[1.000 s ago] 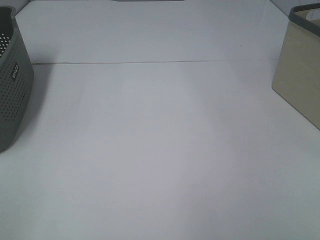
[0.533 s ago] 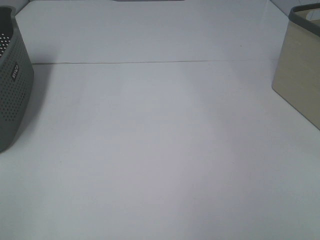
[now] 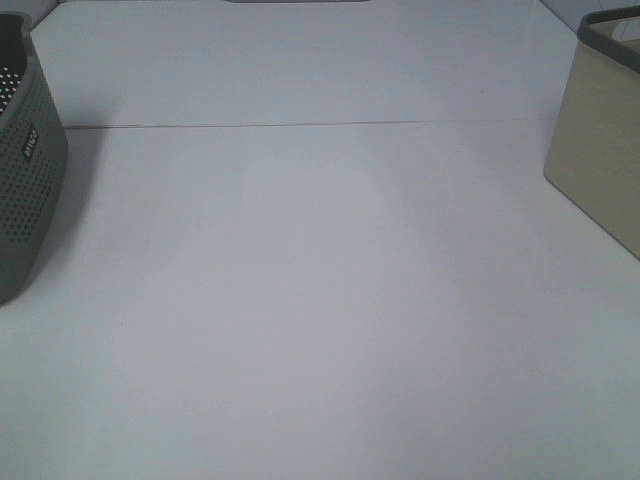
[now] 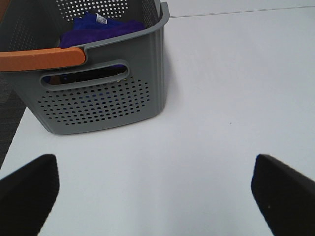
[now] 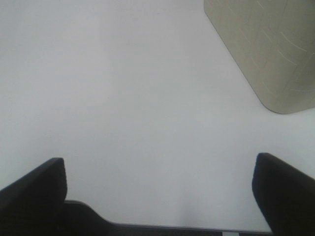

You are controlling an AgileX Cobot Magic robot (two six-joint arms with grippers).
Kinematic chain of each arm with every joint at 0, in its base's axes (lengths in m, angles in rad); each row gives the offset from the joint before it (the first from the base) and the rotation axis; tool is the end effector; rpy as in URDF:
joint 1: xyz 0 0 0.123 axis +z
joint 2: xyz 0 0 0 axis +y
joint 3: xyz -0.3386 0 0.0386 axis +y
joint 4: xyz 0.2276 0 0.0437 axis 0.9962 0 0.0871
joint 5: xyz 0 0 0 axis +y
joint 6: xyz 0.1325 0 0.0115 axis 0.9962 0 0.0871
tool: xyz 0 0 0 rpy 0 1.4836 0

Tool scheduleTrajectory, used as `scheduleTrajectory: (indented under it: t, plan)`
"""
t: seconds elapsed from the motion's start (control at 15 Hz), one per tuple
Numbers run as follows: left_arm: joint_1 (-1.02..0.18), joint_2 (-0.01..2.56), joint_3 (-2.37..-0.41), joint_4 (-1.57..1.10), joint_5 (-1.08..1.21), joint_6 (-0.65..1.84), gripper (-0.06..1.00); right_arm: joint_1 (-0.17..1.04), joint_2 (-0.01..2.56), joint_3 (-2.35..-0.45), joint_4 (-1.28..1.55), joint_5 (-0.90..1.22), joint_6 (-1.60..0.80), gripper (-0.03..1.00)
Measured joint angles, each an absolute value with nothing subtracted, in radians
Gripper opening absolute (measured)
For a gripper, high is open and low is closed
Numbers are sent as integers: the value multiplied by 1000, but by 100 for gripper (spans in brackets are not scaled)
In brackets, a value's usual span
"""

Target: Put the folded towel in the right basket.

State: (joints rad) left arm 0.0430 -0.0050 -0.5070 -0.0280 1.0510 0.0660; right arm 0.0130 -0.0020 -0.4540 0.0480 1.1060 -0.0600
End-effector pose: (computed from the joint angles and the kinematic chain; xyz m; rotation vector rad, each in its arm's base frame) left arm -0.0420 -0.0050 0.2514 0.0246 2.0223 0.0357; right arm -0.0413 0.0052 0.2295 -0.0801 2.1312 0.0308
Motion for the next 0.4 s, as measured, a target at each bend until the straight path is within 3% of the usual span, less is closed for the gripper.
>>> scheduleTrajectory:
  t: [0.4]
  plan:
    - [43,-5,-507,-28,1051,66,99,13,-2,-454,48,1106,-60,98]
